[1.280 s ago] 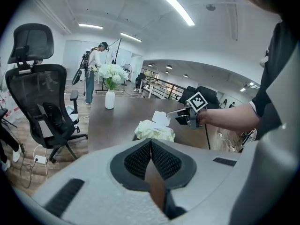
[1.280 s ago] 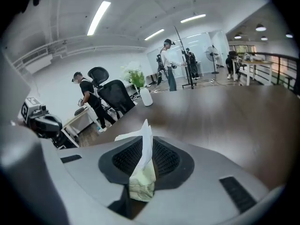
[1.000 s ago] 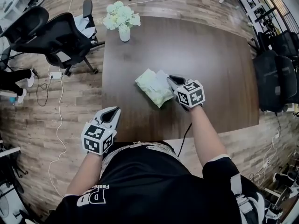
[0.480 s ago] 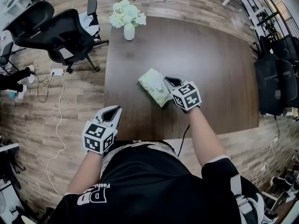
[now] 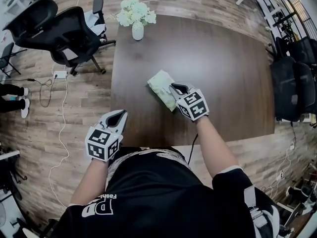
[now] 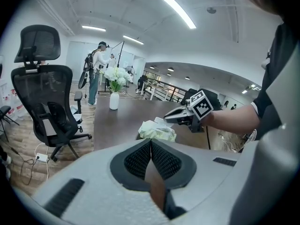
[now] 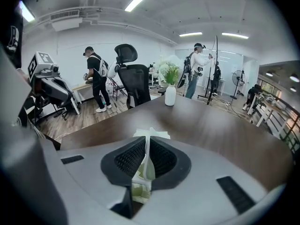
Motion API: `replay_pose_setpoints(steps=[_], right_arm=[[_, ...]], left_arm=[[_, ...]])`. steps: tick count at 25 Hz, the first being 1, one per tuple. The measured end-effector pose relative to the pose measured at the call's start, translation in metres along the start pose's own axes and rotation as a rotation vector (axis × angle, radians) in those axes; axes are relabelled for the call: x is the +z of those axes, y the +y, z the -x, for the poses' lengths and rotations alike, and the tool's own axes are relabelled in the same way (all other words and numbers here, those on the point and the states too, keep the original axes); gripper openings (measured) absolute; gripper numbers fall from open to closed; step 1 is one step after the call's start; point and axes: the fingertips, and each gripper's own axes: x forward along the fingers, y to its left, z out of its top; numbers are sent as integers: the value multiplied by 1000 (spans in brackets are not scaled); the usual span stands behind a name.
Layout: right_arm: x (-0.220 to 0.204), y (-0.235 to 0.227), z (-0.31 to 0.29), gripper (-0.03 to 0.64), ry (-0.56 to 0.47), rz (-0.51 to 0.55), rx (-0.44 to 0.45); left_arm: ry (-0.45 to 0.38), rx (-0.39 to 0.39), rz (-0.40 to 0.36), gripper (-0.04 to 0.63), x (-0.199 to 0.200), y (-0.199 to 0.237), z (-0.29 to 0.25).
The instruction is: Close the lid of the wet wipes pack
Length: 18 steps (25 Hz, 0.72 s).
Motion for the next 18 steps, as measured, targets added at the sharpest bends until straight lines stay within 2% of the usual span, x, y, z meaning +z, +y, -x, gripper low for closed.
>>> replay_pose_setpoints(steps=[5,18], right_arm=[[-7,15,-8,37,21,19,22],[-20,26,-20,44,67,61,-30]], left_arm=[[1,-4,0,20,-2,-4,1],[-4,13,10,20,-12,-5,10]])
